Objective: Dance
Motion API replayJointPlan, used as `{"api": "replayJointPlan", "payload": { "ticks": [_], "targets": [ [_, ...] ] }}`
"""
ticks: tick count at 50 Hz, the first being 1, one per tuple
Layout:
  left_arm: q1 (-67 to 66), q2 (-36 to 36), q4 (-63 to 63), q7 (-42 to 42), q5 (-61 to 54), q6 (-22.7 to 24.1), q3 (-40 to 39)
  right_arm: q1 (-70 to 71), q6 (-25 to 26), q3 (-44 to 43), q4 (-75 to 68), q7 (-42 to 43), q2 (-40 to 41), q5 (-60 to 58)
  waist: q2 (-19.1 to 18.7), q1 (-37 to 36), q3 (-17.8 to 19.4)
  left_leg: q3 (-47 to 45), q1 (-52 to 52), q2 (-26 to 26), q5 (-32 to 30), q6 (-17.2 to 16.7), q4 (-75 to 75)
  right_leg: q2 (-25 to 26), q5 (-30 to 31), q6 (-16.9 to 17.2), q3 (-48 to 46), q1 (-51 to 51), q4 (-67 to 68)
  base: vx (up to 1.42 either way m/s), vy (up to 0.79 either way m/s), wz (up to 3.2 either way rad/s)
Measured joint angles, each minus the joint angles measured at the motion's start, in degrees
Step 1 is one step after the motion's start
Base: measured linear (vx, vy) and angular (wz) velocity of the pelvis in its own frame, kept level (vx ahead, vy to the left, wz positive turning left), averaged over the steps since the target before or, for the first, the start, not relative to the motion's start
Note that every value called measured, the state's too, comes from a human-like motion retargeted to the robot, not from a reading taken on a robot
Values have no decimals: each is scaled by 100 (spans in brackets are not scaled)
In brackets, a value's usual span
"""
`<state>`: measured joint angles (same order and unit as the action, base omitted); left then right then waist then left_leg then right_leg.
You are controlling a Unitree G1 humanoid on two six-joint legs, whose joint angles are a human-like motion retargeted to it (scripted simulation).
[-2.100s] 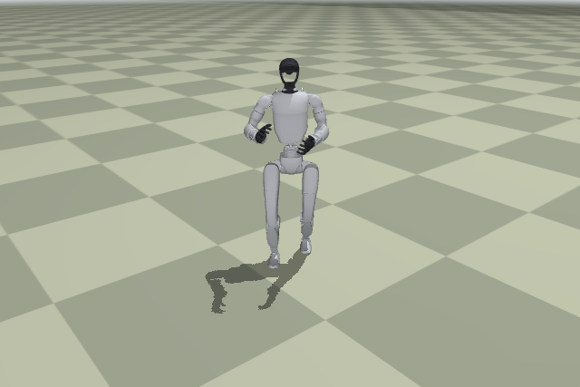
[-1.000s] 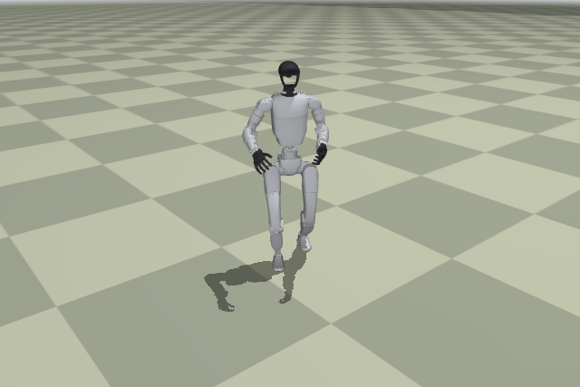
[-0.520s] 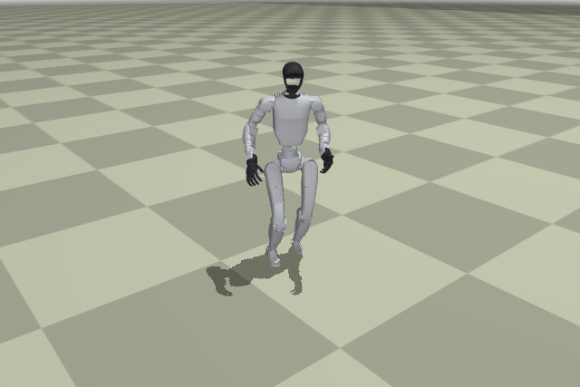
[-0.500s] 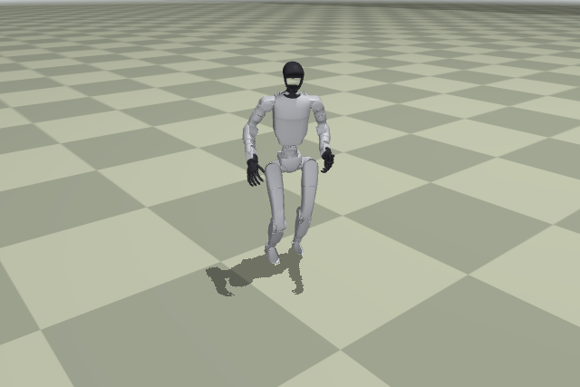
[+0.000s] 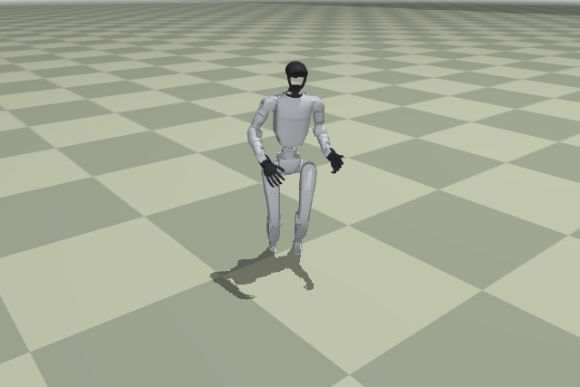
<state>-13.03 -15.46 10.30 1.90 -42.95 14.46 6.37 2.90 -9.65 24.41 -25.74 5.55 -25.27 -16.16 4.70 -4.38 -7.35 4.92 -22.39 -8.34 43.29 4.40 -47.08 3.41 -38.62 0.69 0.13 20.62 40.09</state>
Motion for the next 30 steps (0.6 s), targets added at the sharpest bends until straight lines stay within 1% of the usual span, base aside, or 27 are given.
{"api": "replayJointPlan", "payload": {
  "ticks": [2,3,4,6,7,8,9,13,15,17,21,22,23,25,27,28,30],
  "targets": [
    [14,-13,-61,22,-47,6,23,-166,7,-33,-215,-8,36,65,71,142,60,29,251,-182,92,73,329,-182,-99,71,-5,261,653,-11,8,31],
    [92,-47,-98,42,-104,-1,24,-179,-20,-71,-378,-25,43,137,289,267,87,48,578,-474,-111,150,1003,-494,-171,150,69,470,1102,-5,7,44],
    [127,-59,-149,61,-140,3,32,-244,-20,-98,-502,-31,54,190,386,359,136,48,732,-619,-137,192,1232,-679,-106,209,68,644,1541,-5,7,37],
    [171,-71,-274,92,-192,20,49,-399,-2,-160,-713,-33,76,299,458,519,249,57,895,-774,-67,243,1324,-905,159,284,40,1012,2431,-5,6,19],
    [223,-92,-343,105,-220,23,46,-431,-8,-208,-834,-41,81,384,518,608,274,113,1087,-867,-204,273,1702,-1015,288,312,93,1274,2860,3,6,22],
    [318,-131,-414,115,-250,18,27,-399,-33,-271,-981,-63,82,504,621,705,243,246,1474,-983,-632,311,2661,-1136,410,344,231,1634,3232,6,5,22],
    [341,-145,-479,136,-269,22,23,-451,-36,-322,-1079,-69,92,589,679,791,265,299,1651,-1059,-782,326,2993,-1225,515,364,302,1843,3545,6,3,21],
    [307,-194,-743,246,-358,60,-1,-742,-43,-531,-1349,-118,135,870,700,1067,381,407,1980,-1124,-865,324,3284,-1399,796,388,396,2409,4238,9,1,11],
    [315,-237,-895,353,-497,61,-58,-791,-67,-641,-1491,-226,95,1069,383,1080,327,598,2672,-682,-1525,283,4837,-1199,972,324,213,2709,4090,19,-2,-20],
    [262,-234,-1001,417,-574,87,-56,-955,-57,-707,-1575,-243,110,1145,447,1156,353,577,2812,-753,-1553,251,4878,-1326,924,319,292,2803,4027,17,-7,-3],
    [217,-303,-1199,523,-784,125,-60,-1204,-65,-834,-1686,-289,137,1318,419,1258,352,578,3042,-696,-1458,216,4876,-1401,791,312,265,2777,3610,22,-10,3],
    [203,-327,-1223,522,-822,142,-58,-1253,-76,-867,-1703,-290,134,1364,353,1263,361,573,3112,-611,-1414,199,4860,-1360,754,296,190,2683,3445,30,-14,-8],
    [195,-356,-1234,502,-864,166,-54,-1287,-93,-903,-1720,-283,116,1415,189,1251,402,566,3208,-413,-1324,173,4819,-1237,722,255,13,2488,3203,31,-15,-13],
    [109,-362,-1229,453,-874,199,-40,-1360,-118,-948,-1753,-216,91,1461,208,1231,381,495,3367,-406,-1386,131,4827,-1224,578,203,18,2289,2991,29,-18,-15],
    [0,-369,-1204,356,-871,230,-33,-1391,-159,-973,-1775,-91,81,1480,190,1207,367,352,3427,-362,-1331,65,4488,-1154,330,101,-34,1942,2739,34,-19,-13],
    [-52,-367,-1193,278,-869,243,-34,-1383,-190,-969,-1796,2,75,1486,63,1180,453,263,3338,-210,-1051,11,3819,-989,218,12,-177,1572,2497,37,-21,-18],
    [-185,-321,-1140,160,-866,266,-32,-1383,-224,-967,-1793,167,64,1456,81,1101,504,76,3073,-192,-934,-105,2646,-907,20,-94,-176,1150,2326,32,-21,-18]
  ]
}}
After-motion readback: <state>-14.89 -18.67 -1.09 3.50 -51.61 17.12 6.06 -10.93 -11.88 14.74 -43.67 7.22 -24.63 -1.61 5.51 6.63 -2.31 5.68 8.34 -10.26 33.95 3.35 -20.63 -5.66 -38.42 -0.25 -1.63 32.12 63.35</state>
